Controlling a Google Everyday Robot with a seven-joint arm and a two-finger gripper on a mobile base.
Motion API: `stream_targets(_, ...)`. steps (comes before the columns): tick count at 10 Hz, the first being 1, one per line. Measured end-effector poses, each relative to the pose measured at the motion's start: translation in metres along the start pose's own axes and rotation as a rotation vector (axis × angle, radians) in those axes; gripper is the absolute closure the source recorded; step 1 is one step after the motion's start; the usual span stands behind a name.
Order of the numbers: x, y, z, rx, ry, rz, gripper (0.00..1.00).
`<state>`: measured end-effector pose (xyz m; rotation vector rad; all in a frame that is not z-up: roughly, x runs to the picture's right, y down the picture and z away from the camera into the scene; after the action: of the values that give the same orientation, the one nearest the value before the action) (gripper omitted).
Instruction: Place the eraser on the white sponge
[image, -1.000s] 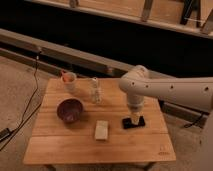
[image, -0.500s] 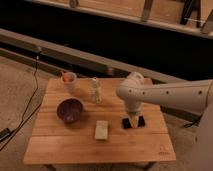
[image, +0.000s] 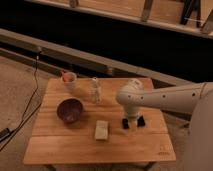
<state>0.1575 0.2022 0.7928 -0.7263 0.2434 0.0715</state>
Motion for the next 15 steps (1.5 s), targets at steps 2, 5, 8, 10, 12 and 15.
stream_targets(2, 0.002, -0.004, 0.010, 0.002, 0.007, -0.004, 0.35)
stream_targets(5, 0.008, -0.013, 0.021, 0.013, 0.016, -0.001, 0.35)
stream_targets(8, 0.011, -0.019, 0.030, 0.019, 0.022, -0.007, 0.35)
stream_targets(10, 0.012, -0.024, 0.035, 0.025, 0.028, -0.013, 0.35)
stream_targets(12, 0.013, -0.030, 0.036, 0.033, 0.034, -0.014, 0.35)
stream_targets(15, 0.010, -0.034, 0.042, 0.032, 0.035, -0.022, 0.35)
